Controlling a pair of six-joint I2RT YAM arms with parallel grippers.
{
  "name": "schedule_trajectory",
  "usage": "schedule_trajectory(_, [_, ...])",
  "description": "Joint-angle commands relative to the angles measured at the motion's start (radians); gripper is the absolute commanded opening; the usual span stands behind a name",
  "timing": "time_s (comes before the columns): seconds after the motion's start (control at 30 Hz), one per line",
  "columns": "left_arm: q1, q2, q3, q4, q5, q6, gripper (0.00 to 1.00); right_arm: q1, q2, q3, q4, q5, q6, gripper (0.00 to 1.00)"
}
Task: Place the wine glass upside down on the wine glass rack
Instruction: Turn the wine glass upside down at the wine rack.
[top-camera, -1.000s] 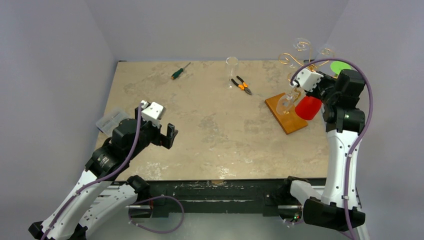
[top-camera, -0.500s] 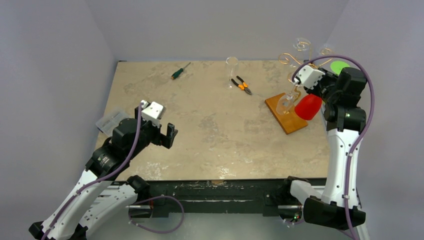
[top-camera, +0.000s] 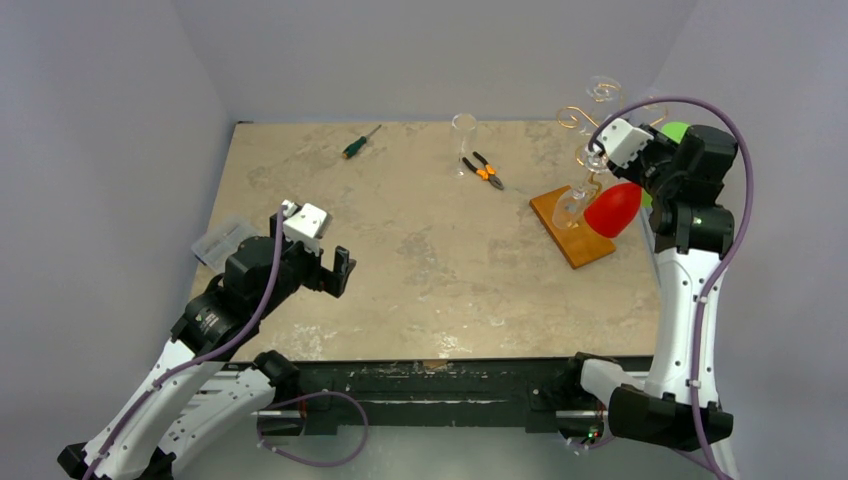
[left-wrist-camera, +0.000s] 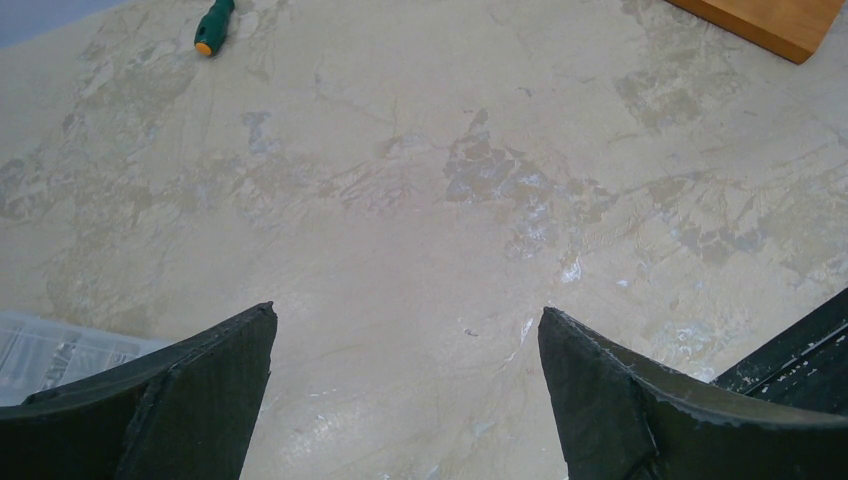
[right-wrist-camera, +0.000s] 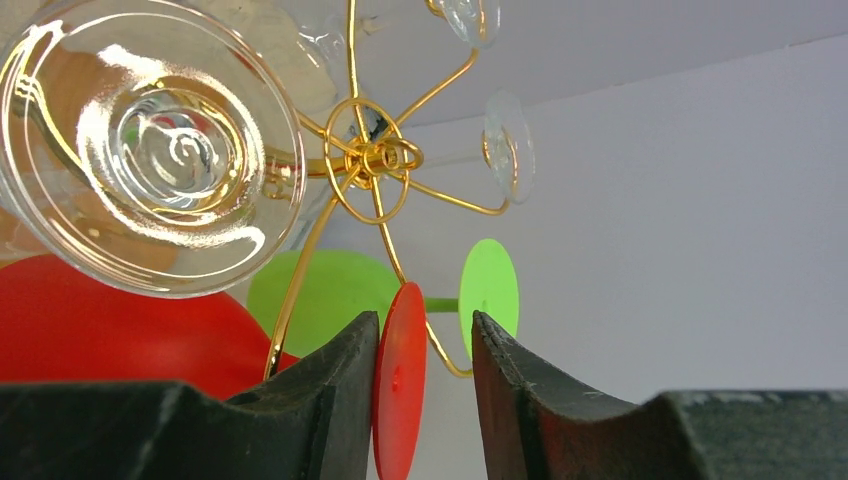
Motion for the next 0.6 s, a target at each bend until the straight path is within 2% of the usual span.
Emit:
schedule_trajectory(0.0, [0.010, 0.002, -0.003, 0.043, 0.007, 0.009, 1.00, 0.001, 0.003, 0.062, 0.058, -0.039, 0.057, 0.38])
schedule_trajectory(0.57, [0.012, 0.002, -0.003, 0.042, 0.012, 0.007, 1.00, 0.001, 0.037, 0.053, 0.058, -0.050, 0.073, 0.40])
